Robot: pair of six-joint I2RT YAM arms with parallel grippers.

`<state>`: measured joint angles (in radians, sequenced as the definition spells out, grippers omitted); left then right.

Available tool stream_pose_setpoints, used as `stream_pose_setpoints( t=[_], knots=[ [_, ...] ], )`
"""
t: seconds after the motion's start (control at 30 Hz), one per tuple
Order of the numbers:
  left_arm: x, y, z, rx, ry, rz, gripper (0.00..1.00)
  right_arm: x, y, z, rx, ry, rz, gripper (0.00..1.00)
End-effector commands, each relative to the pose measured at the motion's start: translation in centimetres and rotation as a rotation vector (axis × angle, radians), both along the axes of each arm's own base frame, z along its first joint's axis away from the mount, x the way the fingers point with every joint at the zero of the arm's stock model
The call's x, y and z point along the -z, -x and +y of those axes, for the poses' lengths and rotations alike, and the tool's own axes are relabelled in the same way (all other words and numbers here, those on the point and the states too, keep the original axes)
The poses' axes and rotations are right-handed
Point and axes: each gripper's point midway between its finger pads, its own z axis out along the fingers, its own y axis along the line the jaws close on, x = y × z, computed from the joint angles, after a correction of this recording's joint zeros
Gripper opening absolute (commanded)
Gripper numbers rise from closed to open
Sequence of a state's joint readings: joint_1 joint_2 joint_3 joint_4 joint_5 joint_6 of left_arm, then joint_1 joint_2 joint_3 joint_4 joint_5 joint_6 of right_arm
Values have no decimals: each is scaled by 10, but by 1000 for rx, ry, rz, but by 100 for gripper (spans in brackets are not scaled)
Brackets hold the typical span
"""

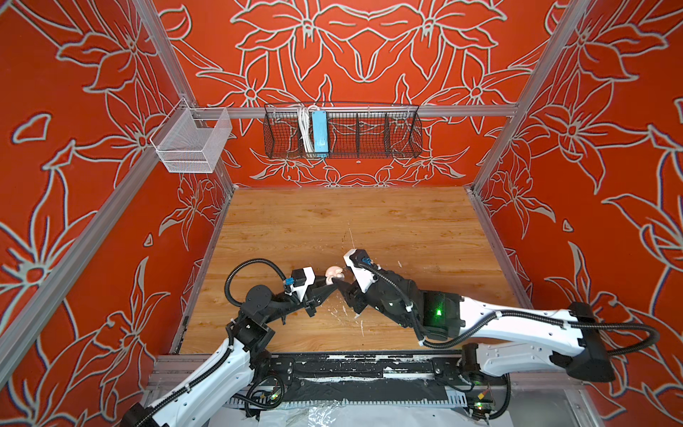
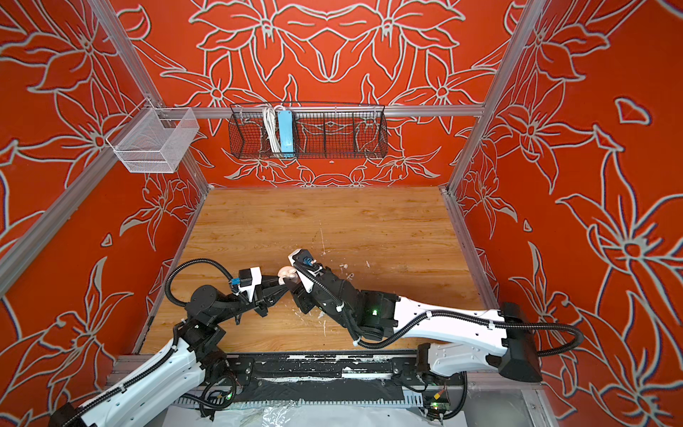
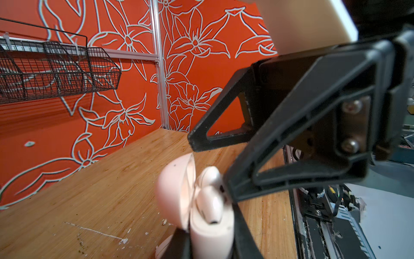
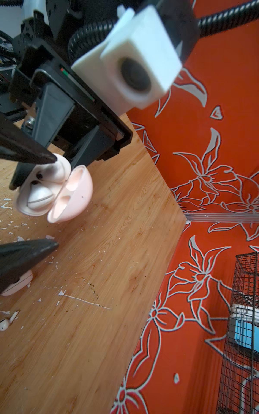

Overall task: Insert wireless bluetooth earbuds into charging case
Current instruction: Rotate the wireless bluetooth earbud in the charging case, then close the charging case.

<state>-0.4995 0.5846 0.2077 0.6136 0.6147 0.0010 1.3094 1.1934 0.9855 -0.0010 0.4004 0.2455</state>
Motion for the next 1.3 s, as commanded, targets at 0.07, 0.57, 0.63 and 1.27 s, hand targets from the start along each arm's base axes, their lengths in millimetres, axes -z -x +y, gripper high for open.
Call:
stream_pose_setpoints(
  t=[0.07,0.57,0.63,1.27],
  knots=[
    [-21,7,-1,20,24,-75,0,-22,7,-6,-28,-83,-23,59],
    [-21,9,-2,31,20,-85,0,-22,-8,-9,69,-3,-15,58],
    [-21,10,-3,40,15,-88,0,-29,-13,-19,114,13,-25,57],
    [-6,23,-36,247,-101,-58,0,8,-50,-129,223,5,76,45]
  ],
)
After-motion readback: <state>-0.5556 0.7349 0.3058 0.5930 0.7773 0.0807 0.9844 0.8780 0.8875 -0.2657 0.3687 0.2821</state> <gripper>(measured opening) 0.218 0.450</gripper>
